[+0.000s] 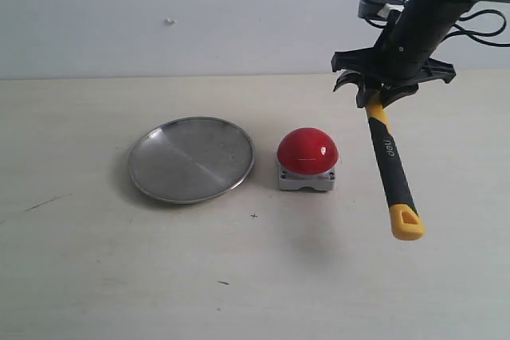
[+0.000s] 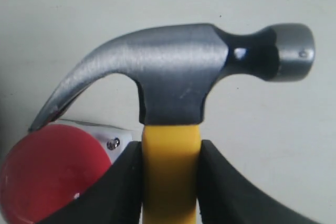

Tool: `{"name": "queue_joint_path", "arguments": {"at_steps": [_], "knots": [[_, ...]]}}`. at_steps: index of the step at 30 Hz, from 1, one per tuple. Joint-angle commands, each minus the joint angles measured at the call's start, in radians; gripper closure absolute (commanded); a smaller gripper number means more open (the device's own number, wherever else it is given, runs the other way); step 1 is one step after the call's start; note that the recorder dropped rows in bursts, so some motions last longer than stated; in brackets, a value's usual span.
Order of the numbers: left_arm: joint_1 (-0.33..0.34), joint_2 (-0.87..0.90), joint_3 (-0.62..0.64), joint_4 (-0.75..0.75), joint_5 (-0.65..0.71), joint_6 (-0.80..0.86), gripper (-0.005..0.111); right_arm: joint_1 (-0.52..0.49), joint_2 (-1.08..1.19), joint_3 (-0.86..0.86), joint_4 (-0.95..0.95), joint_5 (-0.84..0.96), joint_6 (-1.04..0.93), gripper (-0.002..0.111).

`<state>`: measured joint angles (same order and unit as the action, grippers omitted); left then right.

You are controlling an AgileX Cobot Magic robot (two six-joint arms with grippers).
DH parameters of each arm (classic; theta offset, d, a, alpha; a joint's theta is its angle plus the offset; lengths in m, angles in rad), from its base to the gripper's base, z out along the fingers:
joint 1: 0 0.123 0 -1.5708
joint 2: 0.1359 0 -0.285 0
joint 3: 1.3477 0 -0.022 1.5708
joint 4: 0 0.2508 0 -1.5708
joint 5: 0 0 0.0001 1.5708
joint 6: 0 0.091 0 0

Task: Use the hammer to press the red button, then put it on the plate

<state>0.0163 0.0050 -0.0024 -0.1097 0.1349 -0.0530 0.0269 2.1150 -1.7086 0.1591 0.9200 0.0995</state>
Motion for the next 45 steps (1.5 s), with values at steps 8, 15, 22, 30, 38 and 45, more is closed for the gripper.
{"name": "queue_joint_path", "arguments": {"at_steps": [8, 15, 22, 30, 38, 45], "knots": [[-0.001, -0.005, 0.002, 0.002, 0.001, -0.004, 0.107, -0.011, -0.301, 0.332, 0.183, -0.186, -0.134, 0.108], [-0.001, -0.005, 0.002, 0.002, 0.001, -0.004, 0.107, -0.011, -0.49, 0.542, 0.332, -0.266, -0.209, 0.108], [-0.001, -0.005, 0.002, 0.002, 0.001, -0.004, 0.107, -0.009, -0.642, 0.758, 0.754, -0.332, -0.513, 0.108], [-0.001, -0.005, 0.002, 0.002, 0.001, -0.004, 0.107, 0.01, -0.735, 0.893, 1.08, -0.316, -0.791, 0.108], [-0.001, -0.005, 0.002, 0.002, 0.001, -0.004, 0.107, 0.061, -0.746, 0.897, 1.11, -0.331, -0.832, 0.108], [-0.001, -0.005, 0.002, 0.002, 0.001, -0.004, 0.107, 0.066, -0.746, 0.897, 1.123, -0.336, -0.846, 0.108]]}}
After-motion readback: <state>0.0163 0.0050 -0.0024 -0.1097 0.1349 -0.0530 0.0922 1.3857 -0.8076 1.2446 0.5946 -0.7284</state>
